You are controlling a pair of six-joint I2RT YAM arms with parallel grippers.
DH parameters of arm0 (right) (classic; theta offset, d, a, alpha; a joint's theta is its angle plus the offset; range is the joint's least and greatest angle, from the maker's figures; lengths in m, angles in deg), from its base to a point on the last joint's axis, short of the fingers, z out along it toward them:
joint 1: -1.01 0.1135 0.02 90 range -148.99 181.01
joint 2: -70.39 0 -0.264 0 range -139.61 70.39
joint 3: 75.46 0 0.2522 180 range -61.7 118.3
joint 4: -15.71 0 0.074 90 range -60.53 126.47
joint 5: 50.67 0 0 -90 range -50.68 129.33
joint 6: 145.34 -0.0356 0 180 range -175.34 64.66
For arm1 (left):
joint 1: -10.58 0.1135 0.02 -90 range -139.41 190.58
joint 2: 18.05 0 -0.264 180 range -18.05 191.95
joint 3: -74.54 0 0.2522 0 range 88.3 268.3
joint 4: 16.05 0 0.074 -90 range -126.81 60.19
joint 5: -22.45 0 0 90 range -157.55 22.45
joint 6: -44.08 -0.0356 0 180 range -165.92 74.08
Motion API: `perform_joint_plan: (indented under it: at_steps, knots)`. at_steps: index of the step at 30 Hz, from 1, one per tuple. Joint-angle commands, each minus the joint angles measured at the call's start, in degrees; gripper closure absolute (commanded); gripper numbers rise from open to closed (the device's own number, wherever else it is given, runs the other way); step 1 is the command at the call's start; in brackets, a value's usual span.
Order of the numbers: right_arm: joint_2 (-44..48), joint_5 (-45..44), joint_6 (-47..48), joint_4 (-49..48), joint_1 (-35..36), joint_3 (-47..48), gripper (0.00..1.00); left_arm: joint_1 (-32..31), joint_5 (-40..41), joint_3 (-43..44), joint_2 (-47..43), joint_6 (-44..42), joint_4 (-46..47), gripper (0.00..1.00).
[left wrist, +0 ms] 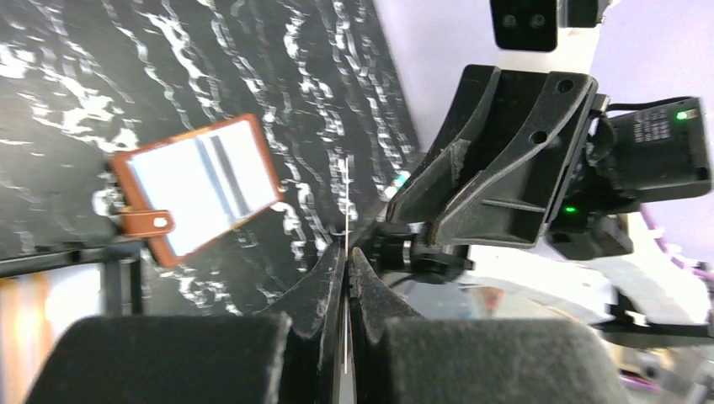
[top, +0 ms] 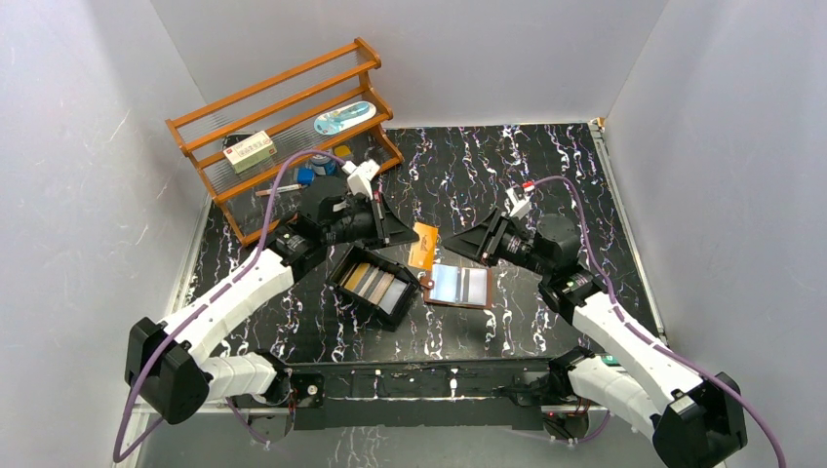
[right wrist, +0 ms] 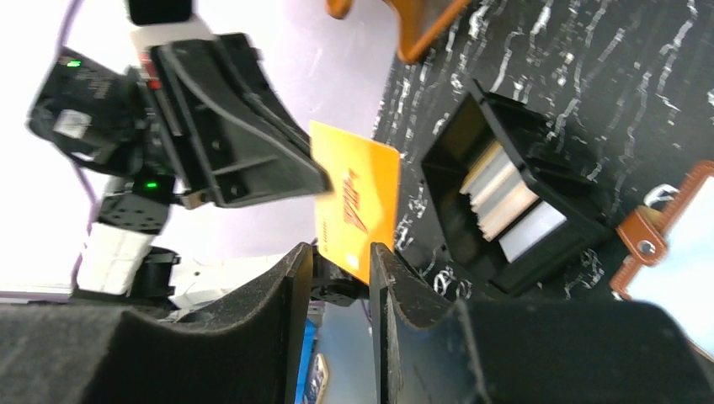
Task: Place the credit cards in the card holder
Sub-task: Insert the credit card into the card holder.
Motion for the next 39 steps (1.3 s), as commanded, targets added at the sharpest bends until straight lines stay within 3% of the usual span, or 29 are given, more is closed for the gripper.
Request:
perform_joint_plan:
  at_steps: [1, 14, 26, 32, 37, 39]
  knots:
    - [1.93, 1.26, -4.36, -9.5, 0.21, -0.08, 0.6, -0.16, -9.73, -2.69, -1.2, 12.61, 15.67, 1.0]
    - [1.17, 0.57, -5.46, -8.03, 0.34, 0.56, 0.57, -0.16, -10.53, -5.91, -1.52, 16.21, 20.91, 1.0]
    - [1.46, -2.94, -4.7, -1.99, 0.34, 1.43, 0.51, -0.16, -7.92, -3.38, -2.73, 11.87, 14.29, 1.0]
    - [0.55, -0.56, -5.46, -6.24, 0.43, 1.15, 0.58, -0.16, -9.23, -5.23, -2.17, 14.88, 18.74, 1.0]
    - [0.5, 0.24, -7.3, -10.34, 0.43, -0.65, 0.68, -0.16, -9.86, -8.09, -1.58, 18.12, 23.12, 1.0]
    - [0.4, 0.55, -7.86, -11.35, 0.43, -1.24, 0.77, -0.16, -10.0, -8.83, -1.38, 18.89, 23.83, 1.0]
